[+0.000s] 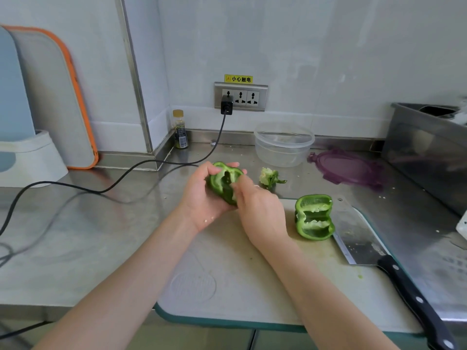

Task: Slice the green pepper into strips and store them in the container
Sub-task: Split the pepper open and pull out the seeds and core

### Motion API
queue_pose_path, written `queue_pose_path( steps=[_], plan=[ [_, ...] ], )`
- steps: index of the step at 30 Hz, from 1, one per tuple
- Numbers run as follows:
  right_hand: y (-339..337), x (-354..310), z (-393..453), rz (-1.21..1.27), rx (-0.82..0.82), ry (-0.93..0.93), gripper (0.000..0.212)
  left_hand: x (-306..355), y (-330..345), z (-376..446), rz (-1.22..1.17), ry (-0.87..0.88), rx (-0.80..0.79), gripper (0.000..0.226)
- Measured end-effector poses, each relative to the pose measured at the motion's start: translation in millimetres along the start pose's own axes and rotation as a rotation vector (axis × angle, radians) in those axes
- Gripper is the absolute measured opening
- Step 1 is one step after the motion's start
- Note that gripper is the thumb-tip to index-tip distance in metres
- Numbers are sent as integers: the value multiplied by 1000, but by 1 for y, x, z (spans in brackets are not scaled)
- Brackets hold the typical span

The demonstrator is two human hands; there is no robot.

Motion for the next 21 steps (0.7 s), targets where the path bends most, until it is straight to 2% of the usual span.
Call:
queue_pose_path(
  steps=[1,3,5,7,10,12,13,17,21],
  plan=[
    [-2,4,0,130,23,105,19,2,-1,1,-33,9,2,36],
    [-13,14,-3,331,187,314,27,3,-1,2,-73,25,14,36],
    [-23,23,-1,377,295,451,31,4,0,4,-87,37,17,37],
    [-22,34,8,327,212,528,29,5,0,4,-90,58,4,39],
    [-13,48,26,243,-81,587,16,7,1,3,-134,75,-19,40],
    [-6,51,35,233,-292,598,28,7,2,1,-188,63,-33,41],
    [-4,51,38,244,-325,590,36,8,2,1,-218,53,-32,41],
    [-18,33,41,247,-101,369,24,8,1,1,-272,34,8,45],
    [-17,17,39,42,-276,212,43,5,1,0,-232,-7,24,40]
  ],
)
Point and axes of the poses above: each hand's wrist, its own z-axis towards the middle knuckle, its own y-axis out of the palm, x = y × z, the point moved 3 cm from there along z, towards the middle knuckle, and after that the axes turned 13 degrees about -y, right-handed, at the moved point
